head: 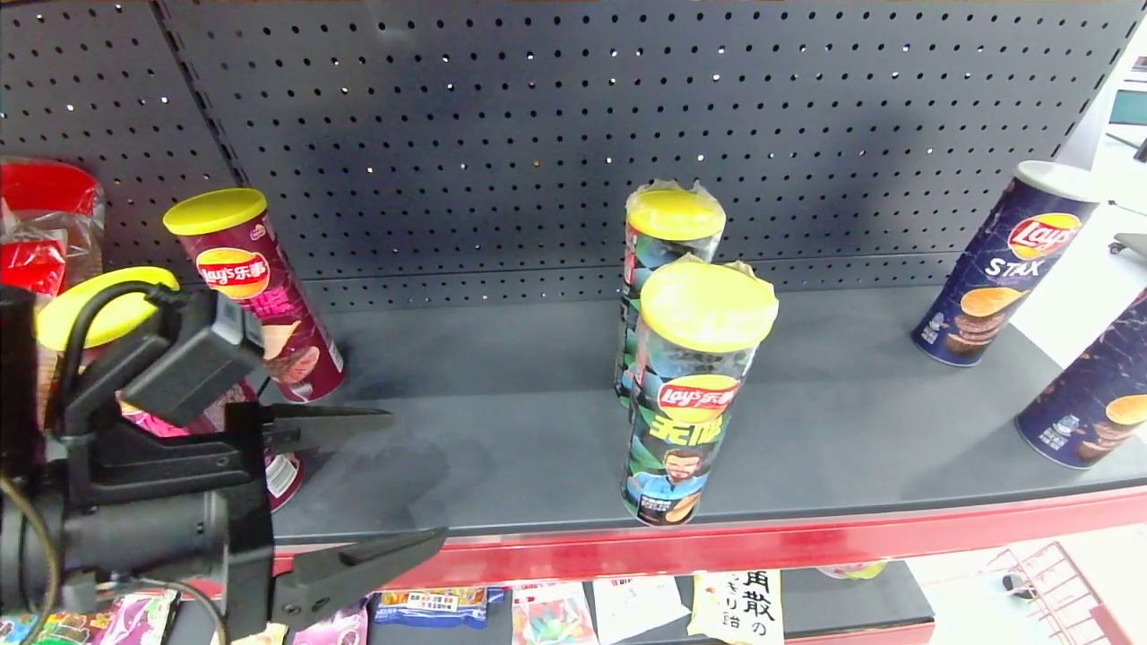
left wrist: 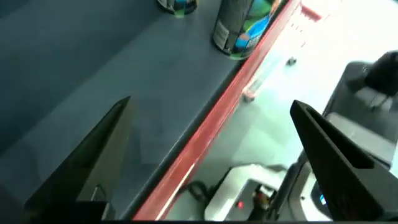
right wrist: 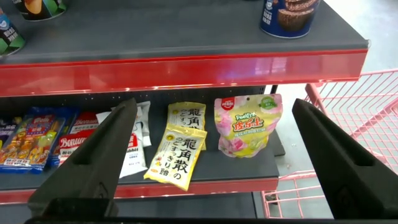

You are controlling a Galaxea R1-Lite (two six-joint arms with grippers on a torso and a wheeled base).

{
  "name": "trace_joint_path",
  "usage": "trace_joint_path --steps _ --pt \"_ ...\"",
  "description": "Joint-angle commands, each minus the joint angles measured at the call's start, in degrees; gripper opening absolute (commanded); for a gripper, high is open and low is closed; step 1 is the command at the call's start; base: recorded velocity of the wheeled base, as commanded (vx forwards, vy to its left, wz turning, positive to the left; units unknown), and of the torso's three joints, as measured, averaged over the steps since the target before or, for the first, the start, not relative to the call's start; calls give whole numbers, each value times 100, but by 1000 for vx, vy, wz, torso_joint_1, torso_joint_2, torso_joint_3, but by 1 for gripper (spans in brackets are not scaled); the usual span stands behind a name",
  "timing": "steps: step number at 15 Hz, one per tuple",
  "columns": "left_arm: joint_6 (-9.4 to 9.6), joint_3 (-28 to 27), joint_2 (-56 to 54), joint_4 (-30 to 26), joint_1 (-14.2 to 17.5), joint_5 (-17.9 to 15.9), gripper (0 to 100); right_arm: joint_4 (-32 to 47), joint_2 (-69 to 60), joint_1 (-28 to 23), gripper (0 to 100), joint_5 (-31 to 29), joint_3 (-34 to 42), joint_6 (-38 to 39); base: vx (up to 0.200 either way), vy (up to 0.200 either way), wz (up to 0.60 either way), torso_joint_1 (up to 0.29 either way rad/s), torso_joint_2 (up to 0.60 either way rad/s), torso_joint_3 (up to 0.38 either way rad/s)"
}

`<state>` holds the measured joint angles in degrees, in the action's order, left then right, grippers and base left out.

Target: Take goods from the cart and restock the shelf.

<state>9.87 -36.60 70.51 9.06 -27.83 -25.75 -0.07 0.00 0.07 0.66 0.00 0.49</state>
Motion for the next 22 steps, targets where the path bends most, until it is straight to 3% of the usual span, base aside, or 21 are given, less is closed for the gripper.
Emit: trace_joint_path --steps 1,2,4,9,14,16,22 --pt "305 -216 692 8 -108 219 100 -1 0 1 100 4 0 -5 0 0 0 0 0 0" --pt "454 -287 850 8 -117 281 100 -1 0 1 100 -4 0 -5 0 0 0 0 0 0" --pt "568 -410 1088 17 -188 316 100 -1 0 1 100 -4 0 -5 0 0 0 0 0 0" --pt "568 -700 1712 193 -451 413 100 -1 0 1 100 -4 0 -5 0 0 0 0 0 0" --pt "568 -796 2362 799 -574 448 100 -1 0 1 100 -13 0 -5 0 0 0 0 0 0" --pt "568 -893 2599 993 -566 606 100 -1 0 1 100 -13 0 -14 0 0 0 0 0 0" --pt "551 -1086 2837 1010 -689 597 100 -1 0 1 100 -22 0 -14 0 0 0 0 0 0"
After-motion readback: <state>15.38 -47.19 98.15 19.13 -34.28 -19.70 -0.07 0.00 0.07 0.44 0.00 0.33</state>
